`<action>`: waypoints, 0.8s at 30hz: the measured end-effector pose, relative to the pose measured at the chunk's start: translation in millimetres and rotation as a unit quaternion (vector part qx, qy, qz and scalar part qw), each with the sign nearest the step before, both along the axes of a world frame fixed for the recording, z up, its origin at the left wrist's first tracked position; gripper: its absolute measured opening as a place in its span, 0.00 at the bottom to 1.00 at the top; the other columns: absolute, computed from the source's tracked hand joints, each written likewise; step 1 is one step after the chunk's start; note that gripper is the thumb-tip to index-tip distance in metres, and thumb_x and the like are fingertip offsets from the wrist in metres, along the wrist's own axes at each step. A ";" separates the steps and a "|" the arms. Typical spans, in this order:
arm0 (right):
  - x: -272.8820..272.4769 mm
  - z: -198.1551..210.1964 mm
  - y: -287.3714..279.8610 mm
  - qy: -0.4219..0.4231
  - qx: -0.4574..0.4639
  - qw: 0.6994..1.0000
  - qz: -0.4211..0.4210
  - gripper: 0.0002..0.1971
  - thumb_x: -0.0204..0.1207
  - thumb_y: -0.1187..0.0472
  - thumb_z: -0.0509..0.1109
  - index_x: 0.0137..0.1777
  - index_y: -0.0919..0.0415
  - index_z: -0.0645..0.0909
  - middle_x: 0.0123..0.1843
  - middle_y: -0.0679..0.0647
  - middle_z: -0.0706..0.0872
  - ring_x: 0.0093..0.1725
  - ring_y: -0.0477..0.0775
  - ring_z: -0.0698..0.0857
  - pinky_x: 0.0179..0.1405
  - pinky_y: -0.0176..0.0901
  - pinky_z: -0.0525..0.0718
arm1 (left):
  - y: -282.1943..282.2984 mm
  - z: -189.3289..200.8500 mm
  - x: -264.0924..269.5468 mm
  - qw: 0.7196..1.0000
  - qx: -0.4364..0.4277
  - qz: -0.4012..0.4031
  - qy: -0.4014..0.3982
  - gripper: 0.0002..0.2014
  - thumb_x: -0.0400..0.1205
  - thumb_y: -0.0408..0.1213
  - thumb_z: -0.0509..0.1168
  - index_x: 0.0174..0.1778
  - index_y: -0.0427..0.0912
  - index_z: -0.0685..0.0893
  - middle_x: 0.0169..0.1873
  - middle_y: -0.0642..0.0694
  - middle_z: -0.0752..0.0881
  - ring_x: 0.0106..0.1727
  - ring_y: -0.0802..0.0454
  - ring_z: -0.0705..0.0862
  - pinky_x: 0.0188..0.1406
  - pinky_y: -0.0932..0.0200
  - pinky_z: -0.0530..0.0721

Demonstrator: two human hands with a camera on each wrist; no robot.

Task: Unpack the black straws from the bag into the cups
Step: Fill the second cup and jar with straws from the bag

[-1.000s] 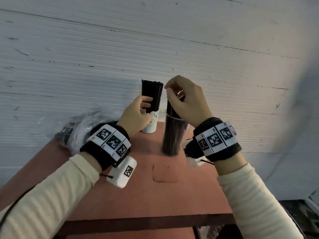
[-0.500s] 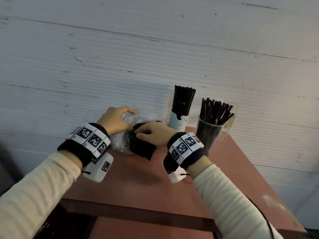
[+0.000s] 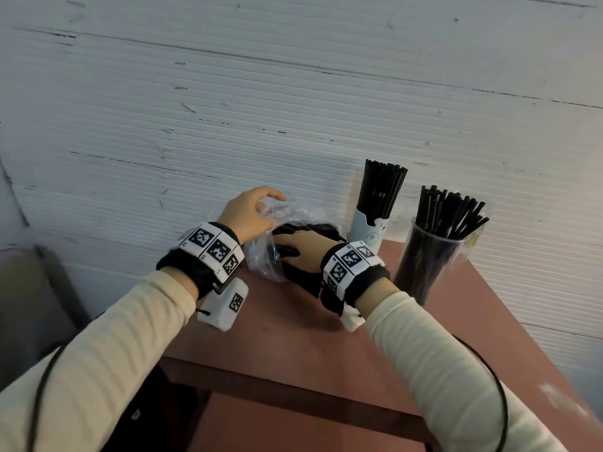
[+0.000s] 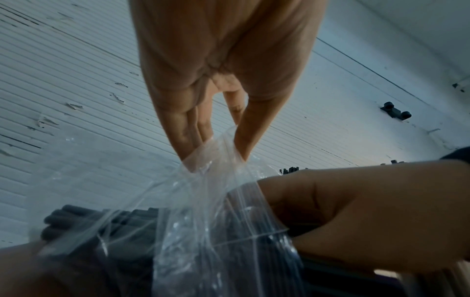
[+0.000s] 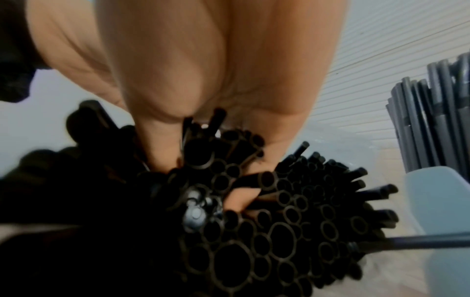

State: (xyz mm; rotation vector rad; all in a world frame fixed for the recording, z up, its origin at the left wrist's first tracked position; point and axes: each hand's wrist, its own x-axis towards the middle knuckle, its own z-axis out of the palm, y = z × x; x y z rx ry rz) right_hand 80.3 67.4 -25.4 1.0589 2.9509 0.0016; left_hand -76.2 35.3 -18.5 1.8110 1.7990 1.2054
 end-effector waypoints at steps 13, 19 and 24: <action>12.3 8.3 1.5 0.088 -0.061 0.994 -0.018 0.21 0.78 0.65 0.68 0.70 0.50 0.80 0.70 0.52 0.82 0.68 0.54 0.79 0.64 0.38 0.72 | 1.6 -1.3 4.2 1.000 0.005 0.002 -0.013 0.25 0.72 0.23 0.70 0.58 0.55 0.84 0.61 0.48 0.83 0.64 0.55 0.78 0.56 0.60 0.79; 20.3 8.3 6.6 0.143 -0.105 0.983 -0.046 0.23 0.75 0.66 0.69 0.66 0.42 0.83 0.64 0.49 0.86 0.51 0.45 0.81 0.50 0.32 0.75 | 2.4 -1.1 4.0 1.000 0.000 -0.005 -0.012 0.26 0.72 0.22 0.68 0.59 0.55 0.83 0.61 0.48 0.82 0.65 0.54 0.78 0.55 0.59 0.79; 29.4 12.4 6.7 0.162 -0.122 0.978 -0.053 0.24 0.74 0.68 0.70 0.65 0.42 0.84 0.49 0.45 0.84 0.39 0.41 0.82 0.37 0.25 0.76 | 2.0 -3.5 2.8 1.000 -0.004 -0.011 0.009 0.26 0.73 0.25 0.71 0.60 0.58 0.82 0.64 0.47 0.82 0.66 0.50 0.79 0.59 0.56 0.80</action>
